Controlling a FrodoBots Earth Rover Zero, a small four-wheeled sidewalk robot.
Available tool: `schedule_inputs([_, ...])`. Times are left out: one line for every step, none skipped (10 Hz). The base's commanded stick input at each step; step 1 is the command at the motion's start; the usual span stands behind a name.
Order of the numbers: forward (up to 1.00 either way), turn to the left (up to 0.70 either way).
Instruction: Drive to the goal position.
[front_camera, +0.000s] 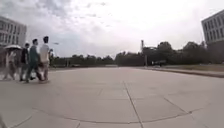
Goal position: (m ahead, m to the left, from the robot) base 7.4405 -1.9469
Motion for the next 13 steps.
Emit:
schedule_inputs([0.70, 0.00])
schedule_inputs([0.70, 0.00])
schedule_inputs([0.70, 0.00])
schedule_inputs([0.70, 0.00])
schedule_inputs([0.70, 0.00])
schedule_inputs([0.70, 0.00])
schedule_inputs([0.70, 0.00])
schedule_inputs([0.70, 0.00])
schedule_inputs([0.70, 0.00])
schedule_inputs([0.70, 0.00])
schedule_inputs([0.70, 0.00])
schedule_inputs([0.70, 0.00])
schedule_inputs([0.70, 0.00])
